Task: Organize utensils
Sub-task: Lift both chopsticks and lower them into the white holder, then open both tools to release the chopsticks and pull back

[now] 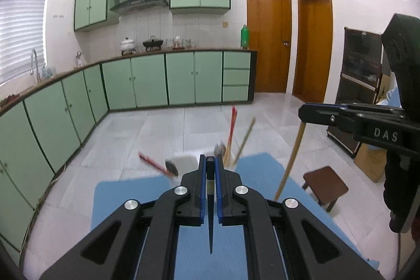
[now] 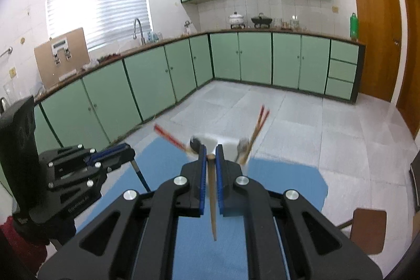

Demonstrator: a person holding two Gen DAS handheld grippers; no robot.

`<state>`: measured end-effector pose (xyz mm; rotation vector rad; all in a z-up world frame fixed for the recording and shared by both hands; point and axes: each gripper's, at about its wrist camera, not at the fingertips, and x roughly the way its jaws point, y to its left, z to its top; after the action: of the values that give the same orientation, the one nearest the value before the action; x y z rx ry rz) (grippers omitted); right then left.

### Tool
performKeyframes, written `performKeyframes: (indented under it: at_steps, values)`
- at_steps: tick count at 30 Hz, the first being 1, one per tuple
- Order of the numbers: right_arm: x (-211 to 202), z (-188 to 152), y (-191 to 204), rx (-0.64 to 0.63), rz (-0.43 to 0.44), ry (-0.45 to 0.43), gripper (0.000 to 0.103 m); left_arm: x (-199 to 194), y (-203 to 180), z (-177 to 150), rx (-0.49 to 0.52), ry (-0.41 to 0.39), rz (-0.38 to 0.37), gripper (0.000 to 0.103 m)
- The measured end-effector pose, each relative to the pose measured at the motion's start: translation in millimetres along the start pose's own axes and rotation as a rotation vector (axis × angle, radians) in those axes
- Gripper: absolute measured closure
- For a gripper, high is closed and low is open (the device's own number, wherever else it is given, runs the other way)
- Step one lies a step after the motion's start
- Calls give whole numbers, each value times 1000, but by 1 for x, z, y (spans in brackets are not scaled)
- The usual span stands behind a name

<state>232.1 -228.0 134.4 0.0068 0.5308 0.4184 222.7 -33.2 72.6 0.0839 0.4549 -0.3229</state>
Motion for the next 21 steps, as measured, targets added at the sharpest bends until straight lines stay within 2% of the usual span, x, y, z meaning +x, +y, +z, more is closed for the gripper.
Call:
performKeyframes:
  at_steps: [6,10,16,21]
  values:
    - [15,59,-16,12,-18,-99,97,19,12,53,-1,-91,27,97]
    - [31,87,-26,9,-50,-137,97,35,19,79,-15,-140,40,97]
    - [74,89,-41,7,-86,-115,97,75,28,89,-37,-156,67,97]
    - [111,67,-45,13,-94,-57,97,116,36,65,-71,-86,71,97]
